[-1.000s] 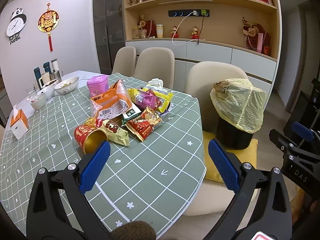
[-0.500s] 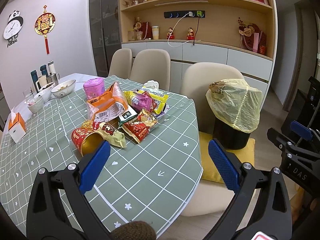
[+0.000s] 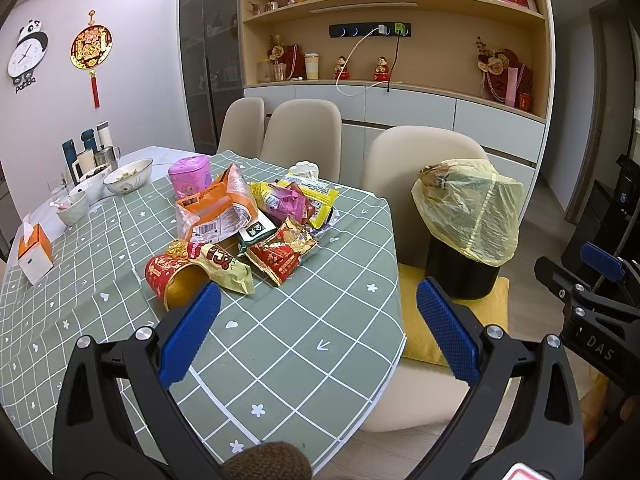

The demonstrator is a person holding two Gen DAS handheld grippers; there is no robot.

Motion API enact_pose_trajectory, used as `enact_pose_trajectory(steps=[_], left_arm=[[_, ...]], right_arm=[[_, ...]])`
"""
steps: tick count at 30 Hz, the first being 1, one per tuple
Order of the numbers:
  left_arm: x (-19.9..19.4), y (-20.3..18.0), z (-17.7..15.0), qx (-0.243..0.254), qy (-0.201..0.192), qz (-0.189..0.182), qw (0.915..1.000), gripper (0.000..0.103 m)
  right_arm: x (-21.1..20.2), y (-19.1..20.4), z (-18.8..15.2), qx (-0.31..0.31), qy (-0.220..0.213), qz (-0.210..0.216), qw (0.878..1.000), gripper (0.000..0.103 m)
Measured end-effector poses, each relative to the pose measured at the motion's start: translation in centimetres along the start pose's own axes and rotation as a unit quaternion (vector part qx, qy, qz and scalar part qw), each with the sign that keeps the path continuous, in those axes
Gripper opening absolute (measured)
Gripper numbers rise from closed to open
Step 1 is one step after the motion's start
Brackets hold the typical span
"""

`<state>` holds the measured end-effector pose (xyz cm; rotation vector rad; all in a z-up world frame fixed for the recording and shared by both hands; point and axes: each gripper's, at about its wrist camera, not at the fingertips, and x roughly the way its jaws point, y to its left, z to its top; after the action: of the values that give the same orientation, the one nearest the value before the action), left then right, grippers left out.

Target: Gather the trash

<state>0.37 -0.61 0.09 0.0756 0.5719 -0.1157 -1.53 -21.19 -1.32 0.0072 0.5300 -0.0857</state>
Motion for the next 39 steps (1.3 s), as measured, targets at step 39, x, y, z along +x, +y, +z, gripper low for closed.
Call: enact_pose_trajectory(steps=[39], left_arm=[[-0.6, 1.2, -0.3, -0.020, -0.001, 0.006, 0.9998, 0.094]], right_arm=[[-0.4, 0.2, -0.2, -0.003, 0.001, 0.003, 1.000, 0.077]])
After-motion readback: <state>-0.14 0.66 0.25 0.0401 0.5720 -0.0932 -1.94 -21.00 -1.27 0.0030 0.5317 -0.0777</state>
